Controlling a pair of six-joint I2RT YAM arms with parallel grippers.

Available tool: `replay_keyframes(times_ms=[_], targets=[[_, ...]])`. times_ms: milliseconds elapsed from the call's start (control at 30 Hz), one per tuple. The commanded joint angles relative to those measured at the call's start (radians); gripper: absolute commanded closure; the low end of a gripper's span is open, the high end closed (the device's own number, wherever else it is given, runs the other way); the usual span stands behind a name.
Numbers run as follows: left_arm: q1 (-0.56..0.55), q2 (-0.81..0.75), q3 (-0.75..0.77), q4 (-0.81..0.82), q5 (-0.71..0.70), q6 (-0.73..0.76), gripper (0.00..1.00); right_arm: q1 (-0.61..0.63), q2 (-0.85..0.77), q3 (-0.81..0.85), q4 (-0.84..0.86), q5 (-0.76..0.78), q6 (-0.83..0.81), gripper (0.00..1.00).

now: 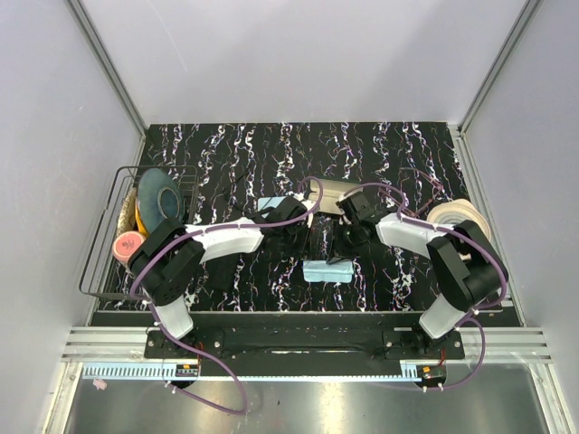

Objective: Organize the sunglasses
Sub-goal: Fold the glasses cleaning cloth at the center of the board.

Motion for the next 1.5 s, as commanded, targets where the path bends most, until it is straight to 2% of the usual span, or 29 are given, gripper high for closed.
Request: replay_keyframes(times_ms=[0,467,800,1000,1167,1300,1467], targets=[[0.003,0.009,0.031,0.037,0.029,-0.006,1.00,0.016,-0.028,-0.027,-0.006,-0.046,-0.001,0.87],[0.002,0.026,0.029,0.041,0.035,-0.009,1.00,0.018,-0.126,-0.079,-0.059,-0.095,-0.018,0.85],[0.002,-0.019,-0.006,0.073,0.035,-0.006,0.99,0.016,-0.156,-0.091,-0.038,-0.039,0.010,0.80],[0.003,-0.060,-0.030,0.095,-0.001,-0.012,0.99,0.018,-0.095,-0.091,0.031,-0.062,0.022,0.79],[0.002,-0.076,-0.038,0.089,-0.024,-0.018,0.98,0.087,0.004,-0.036,0.091,-0.102,0.019,0.84],[0.002,-0.088,-0.053,0.081,-0.046,-0.018,0.98,0.130,0.015,-0.033,0.100,-0.121,0.030,0.85],[0.002,-0.082,-0.057,0.081,-0.046,-0.021,0.98,0.130,-0.049,-0.091,0.093,-0.116,0.031,0.84]])
